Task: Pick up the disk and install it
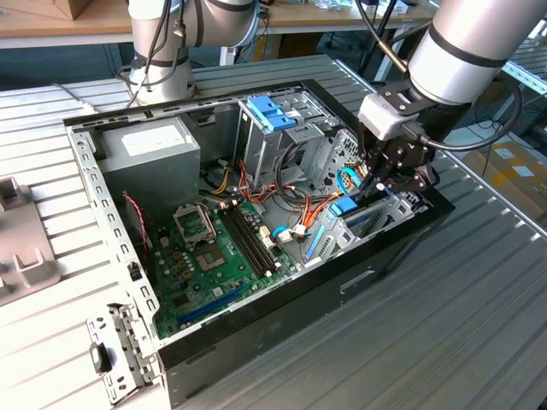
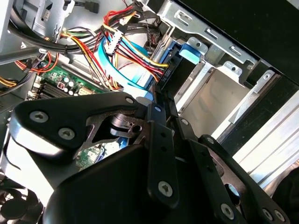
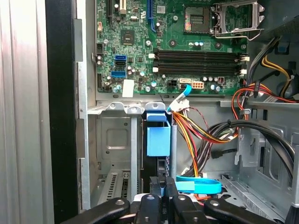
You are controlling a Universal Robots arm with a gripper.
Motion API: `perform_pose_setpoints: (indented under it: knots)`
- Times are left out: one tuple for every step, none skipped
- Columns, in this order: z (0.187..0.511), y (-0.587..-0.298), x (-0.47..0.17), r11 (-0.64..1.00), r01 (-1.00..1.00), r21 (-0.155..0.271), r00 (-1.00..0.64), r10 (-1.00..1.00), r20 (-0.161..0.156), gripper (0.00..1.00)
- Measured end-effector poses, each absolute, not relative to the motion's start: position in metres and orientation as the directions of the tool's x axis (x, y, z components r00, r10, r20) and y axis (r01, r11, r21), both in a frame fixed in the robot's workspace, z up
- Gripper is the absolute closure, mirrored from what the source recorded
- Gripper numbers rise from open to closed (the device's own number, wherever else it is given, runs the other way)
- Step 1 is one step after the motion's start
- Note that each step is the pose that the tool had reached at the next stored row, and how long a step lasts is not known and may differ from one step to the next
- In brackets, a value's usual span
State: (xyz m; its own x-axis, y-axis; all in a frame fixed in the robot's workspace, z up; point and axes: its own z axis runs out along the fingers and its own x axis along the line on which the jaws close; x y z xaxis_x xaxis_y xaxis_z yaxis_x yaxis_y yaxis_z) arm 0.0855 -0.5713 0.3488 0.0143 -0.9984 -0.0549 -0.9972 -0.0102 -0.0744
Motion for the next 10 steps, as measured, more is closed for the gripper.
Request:
perform_pose_setpoints:
  knots:
    - [0.3503,-0.5714,0.0856,-0.01,-0.997,-0.074,0.014,-0.998,-0.055,0.84]
    - [0.3508,-0.5714,0.0858,-0.01,-0.997,-0.074,0.014,-0.998,-0.055,0.84]
    - [0.3509,-0.5713,0.0867,-0.01,-0.997,-0.074,0.014,-0.998,-0.055,0.84]
    - [0.351,-0.5713,0.0875,-0.01,-0.997,-0.073,0.014,-0.998,-0.055,0.84]
    - [0.3508,-0.571,0.0878,-0.01,-0.997,-0.073,0.014,-0.998,-0.055,0.84]
    - [0.3509,-0.5705,0.0879,-0.01,-0.997,-0.073,0.014,-0.998,-0.055,0.84]
    - [0.3508,-0.5699,0.0879,-0.01,-0.997,-0.072,0.014,-0.998,-0.055,0.84]
    - [0.3507,-0.5694,0.088,-0.01,-0.997,-0.072,0.014,-0.998,-0.056,0.84]
    - [0.3505,-0.5686,0.088,-0.01,-0.997,-0.072,0.014,-0.998,-0.057,0.84]
    - [0.3505,-0.5685,0.088,-0.01,-0.997,-0.072,0.014,-0.998,-0.057,0.84]
